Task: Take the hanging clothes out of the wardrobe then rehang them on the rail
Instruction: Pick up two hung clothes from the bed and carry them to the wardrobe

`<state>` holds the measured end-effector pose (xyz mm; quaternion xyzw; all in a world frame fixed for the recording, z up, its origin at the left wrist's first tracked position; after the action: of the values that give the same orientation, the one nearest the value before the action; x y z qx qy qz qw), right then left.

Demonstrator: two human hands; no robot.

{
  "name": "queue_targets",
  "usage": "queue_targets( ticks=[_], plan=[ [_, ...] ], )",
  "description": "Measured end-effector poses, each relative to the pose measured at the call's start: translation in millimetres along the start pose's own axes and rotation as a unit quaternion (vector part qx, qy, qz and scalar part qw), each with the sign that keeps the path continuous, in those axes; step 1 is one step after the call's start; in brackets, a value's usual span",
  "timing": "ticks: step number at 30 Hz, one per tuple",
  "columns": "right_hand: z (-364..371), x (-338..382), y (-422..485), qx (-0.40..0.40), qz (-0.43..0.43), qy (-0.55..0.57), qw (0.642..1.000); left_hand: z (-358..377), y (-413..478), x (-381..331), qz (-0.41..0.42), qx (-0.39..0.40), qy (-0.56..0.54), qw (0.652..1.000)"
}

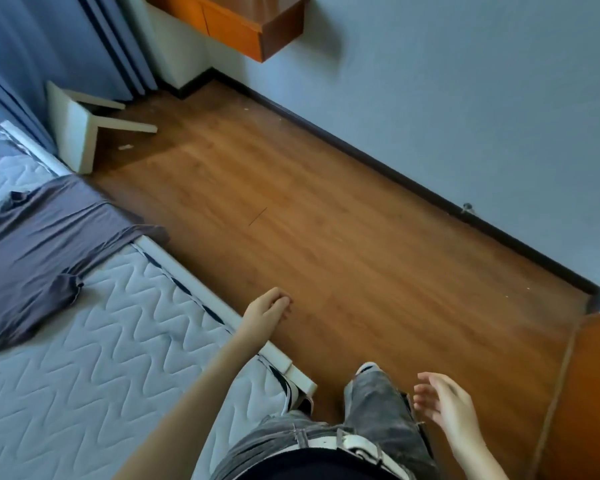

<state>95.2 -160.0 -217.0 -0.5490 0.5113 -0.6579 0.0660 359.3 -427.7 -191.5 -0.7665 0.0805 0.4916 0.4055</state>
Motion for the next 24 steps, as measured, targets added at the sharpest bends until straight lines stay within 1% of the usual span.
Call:
queue_targets(
  ticks=[4,6,10,12,16,17,21,24],
  plan=[
    [-13,61,82,0.032,0.027,-0.050,0.998,-14,64,-7,-0.034,-0.067,-0.054,0.996],
    [-11,102,131,0.058,0.024,-0.091,0.994,-21,92,-8,-0.057,-0.106,-0.085,0.989],
    [20,206,225,0.128,-0.005,-0.202,0.971,-28,116,-23,-0.097,-0.206,-0.176,0.958],
    [58,261,256,0.186,-0.031,-0.241,0.952,-26,113,-35,-0.108,-0.252,-0.213,0.938],
    [155,353,294,0.302,-0.083,-0.308,0.898,-21,98,-37,-0.144,-0.330,-0.263,0.895],
    [177,366,299,0.324,-0.087,-0.318,0.887,-19,92,-34,-0.154,-0.351,-0.274,0.882],
    [291,405,314,0.419,-0.098,-0.368,0.824,-18,72,-18,-0.191,-0.444,-0.334,0.810],
    [380,424,319,0.467,-0.110,-0.400,0.781,-30,75,0,-0.202,-0.491,-0.384,0.755]
  ],
)
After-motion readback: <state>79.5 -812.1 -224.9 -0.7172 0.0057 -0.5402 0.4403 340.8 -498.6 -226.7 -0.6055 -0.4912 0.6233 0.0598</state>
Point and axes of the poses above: each hand's wrist, its own y-axis towards the middle knuckle, its own z-axis out of the palm, x = y × z, the point moved 8 cm from there along y, towards the middle knuckle, and after that the axes turned 10 degrees about x, right-handed, at the moved point
